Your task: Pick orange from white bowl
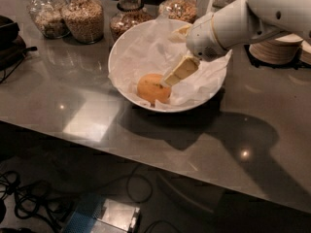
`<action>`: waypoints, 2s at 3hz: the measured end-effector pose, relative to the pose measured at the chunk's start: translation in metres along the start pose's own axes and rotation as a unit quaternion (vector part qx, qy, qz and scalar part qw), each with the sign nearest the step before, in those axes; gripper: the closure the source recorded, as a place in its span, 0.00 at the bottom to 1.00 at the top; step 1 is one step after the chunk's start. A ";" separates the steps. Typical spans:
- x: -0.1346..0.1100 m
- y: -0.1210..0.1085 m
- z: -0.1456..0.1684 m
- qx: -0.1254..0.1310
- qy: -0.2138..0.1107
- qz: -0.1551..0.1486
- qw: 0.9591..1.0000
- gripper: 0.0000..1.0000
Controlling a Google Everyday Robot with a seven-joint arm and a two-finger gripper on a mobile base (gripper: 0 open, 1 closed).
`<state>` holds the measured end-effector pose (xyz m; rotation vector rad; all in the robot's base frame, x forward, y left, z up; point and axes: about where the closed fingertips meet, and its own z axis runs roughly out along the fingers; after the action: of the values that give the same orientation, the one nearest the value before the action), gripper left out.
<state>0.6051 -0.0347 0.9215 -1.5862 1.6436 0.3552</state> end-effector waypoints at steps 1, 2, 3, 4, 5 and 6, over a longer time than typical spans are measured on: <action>0.005 -0.001 -0.019 -0.006 0.034 -0.014 0.999 0.17; 0.016 -0.012 -0.019 -0.013 0.058 -0.024 0.998 0.22; 0.011 -0.018 0.004 -0.048 0.030 -0.048 0.997 0.18; 0.012 -0.019 0.006 -0.049 0.028 -0.051 0.997 0.23; 0.012 -0.019 0.006 -0.049 0.028 -0.051 0.997 0.42; 0.012 -0.019 0.006 -0.050 0.028 -0.051 0.997 0.65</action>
Offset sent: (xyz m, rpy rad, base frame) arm 0.0234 -0.0410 0.0006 -0.1927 0.0086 0.0109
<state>0.6266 -0.0427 0.9154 -1.7609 1.6019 0.3466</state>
